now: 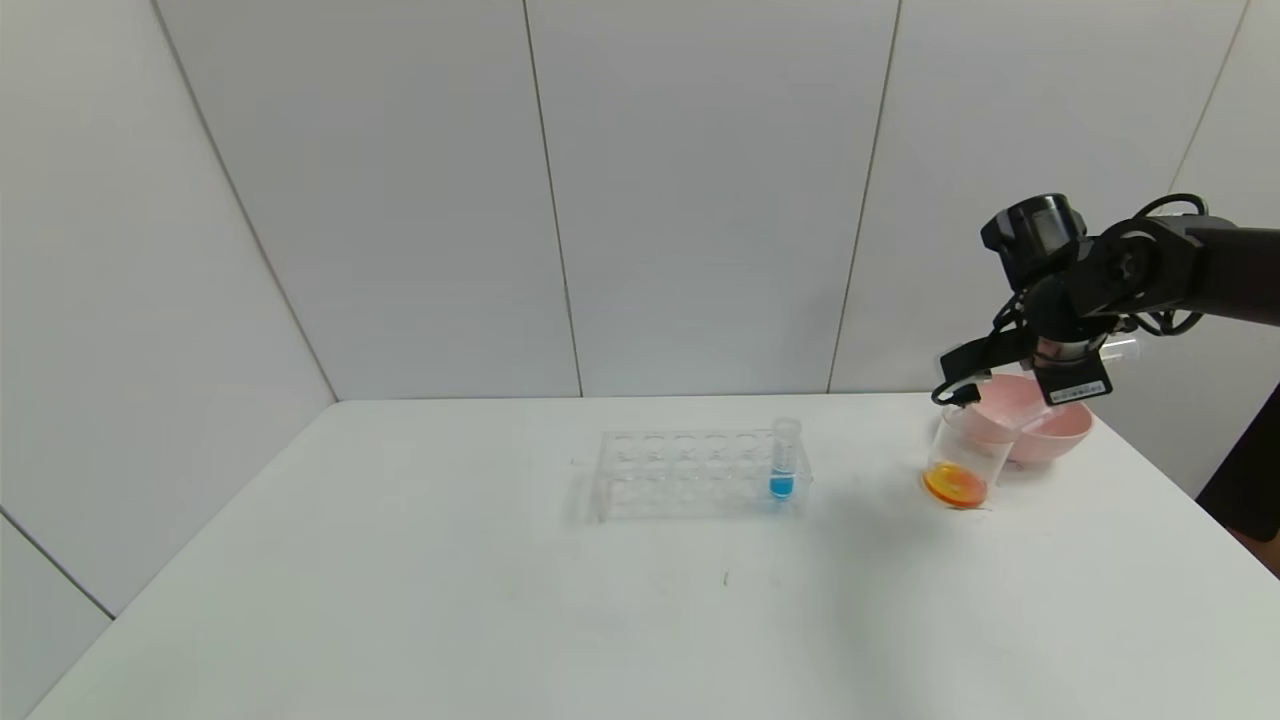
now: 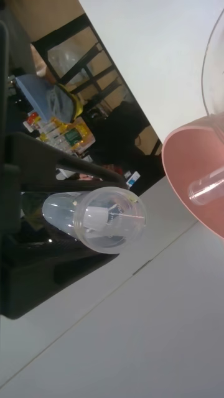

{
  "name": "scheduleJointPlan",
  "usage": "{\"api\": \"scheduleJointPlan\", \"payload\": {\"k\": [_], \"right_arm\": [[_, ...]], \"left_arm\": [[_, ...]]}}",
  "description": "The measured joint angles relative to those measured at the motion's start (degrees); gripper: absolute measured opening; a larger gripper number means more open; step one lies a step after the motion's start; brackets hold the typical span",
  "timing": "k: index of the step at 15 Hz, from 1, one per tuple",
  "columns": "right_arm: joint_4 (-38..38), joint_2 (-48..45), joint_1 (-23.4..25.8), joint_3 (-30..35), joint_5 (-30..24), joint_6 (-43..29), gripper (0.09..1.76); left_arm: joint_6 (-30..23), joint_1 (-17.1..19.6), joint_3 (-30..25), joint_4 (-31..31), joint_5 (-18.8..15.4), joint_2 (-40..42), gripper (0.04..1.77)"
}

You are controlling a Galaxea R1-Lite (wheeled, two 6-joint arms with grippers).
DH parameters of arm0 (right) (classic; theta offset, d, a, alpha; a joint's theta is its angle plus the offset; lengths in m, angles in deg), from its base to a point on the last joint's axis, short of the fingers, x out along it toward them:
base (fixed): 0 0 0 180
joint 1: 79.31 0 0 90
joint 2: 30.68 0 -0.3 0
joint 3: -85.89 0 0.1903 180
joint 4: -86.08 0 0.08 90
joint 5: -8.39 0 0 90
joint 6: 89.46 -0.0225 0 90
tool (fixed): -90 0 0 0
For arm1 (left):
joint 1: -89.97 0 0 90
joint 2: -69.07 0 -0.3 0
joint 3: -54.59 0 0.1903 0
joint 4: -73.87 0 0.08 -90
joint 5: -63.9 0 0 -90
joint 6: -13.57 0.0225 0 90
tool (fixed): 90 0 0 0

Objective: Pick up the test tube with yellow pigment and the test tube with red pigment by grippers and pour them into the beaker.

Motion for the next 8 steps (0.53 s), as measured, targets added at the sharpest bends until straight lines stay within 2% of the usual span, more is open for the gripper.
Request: {"api": "scheduleJointPlan", "payload": {"k": [2,3,7,8], "right_arm": [[0.17,-0.10,-0.04,0.00,-0.68,-0.68,0.51],[0.33,-0.18,0.02,0.00,-2.68,-1.60,0.51],[-0.17,-2.56,3.57,0.05,-11.68,-6.39,0.51],[-0.33,-3.44,5.16,0.41,-16.18,-9.86,0.51]], "left_arm": [[0.00,0.00,0.00,0.00,0.02,0.00,1.72],[0.00,0.00,0.00,0.02,0.02,0.00,1.72],[0.00,0.00,0.00,0.02,0.02,0.00,1.72],[0.00,0.00,0.00,0.02,0.00,0.00,1.72]]}}
